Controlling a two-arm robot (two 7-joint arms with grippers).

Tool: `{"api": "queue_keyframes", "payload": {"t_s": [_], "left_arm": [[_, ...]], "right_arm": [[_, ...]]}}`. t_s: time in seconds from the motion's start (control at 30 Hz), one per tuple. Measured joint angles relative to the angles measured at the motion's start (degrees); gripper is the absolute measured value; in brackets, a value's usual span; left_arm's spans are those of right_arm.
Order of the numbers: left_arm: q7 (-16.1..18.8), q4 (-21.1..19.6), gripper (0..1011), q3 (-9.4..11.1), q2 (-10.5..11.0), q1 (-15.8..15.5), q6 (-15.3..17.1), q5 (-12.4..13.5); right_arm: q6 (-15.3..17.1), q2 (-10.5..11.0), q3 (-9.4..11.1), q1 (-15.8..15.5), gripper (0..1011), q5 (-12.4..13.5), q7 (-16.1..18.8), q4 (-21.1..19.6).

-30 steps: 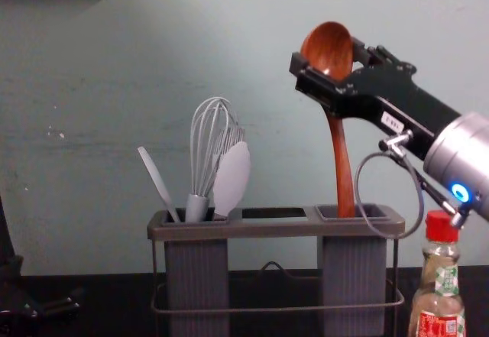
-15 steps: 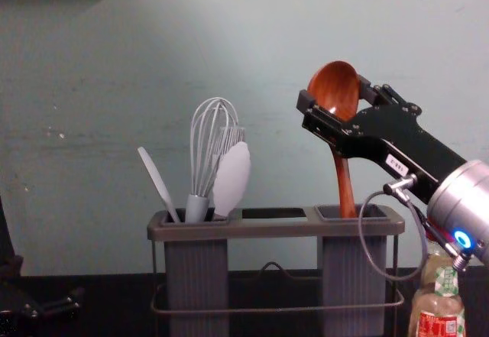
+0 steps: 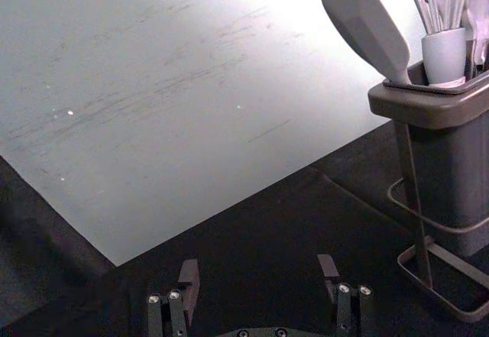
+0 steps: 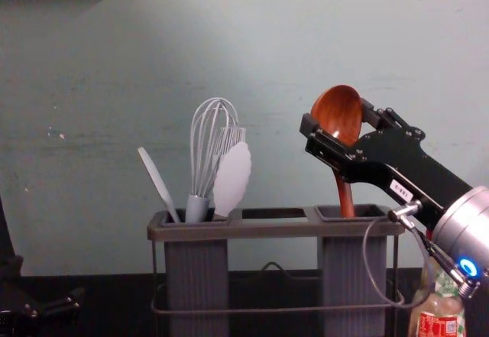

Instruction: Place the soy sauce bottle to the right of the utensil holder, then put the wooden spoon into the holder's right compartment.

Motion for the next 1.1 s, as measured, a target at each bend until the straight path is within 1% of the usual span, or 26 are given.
{"api": "queue_keyframes", "payload": {"t_s": [0.67, 1.1], "left_arm": [[0.0, 0.0, 1011, 0.0, 0.0, 0.0, 0.0, 0.0], [0.0, 0.0, 1011, 0.0, 0.0, 0.0, 0.0, 0.0]], "right_arm": [[-0.31, -0.27, 0.65, -0.95, 840, -0.23, 0.07, 0.16], [-0.31, 0.02, 0.71, -2.61, 840, -0.55, 0.1, -2.24]]}}
